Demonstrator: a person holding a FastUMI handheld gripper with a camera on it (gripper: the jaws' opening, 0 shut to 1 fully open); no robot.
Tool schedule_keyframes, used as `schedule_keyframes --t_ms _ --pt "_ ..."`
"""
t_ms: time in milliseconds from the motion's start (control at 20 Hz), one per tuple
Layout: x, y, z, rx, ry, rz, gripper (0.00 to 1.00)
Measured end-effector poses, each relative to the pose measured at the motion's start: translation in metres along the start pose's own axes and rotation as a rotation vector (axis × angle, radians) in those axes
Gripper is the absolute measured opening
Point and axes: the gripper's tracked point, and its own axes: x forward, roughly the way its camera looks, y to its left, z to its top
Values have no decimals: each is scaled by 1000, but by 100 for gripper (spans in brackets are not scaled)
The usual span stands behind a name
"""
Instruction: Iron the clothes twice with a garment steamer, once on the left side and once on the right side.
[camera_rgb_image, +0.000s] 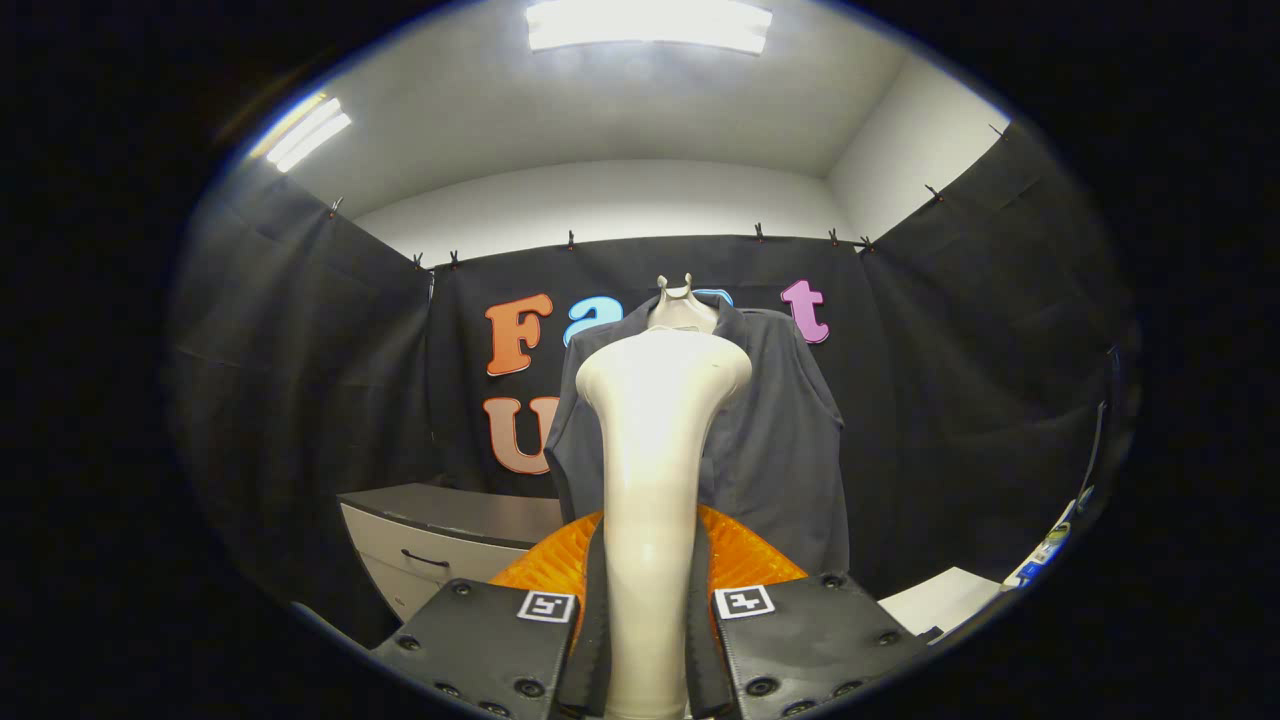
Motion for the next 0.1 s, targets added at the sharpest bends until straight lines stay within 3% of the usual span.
schedule_keyframes --t_ms 100 --pt "0 1 0 1 0 3 37"
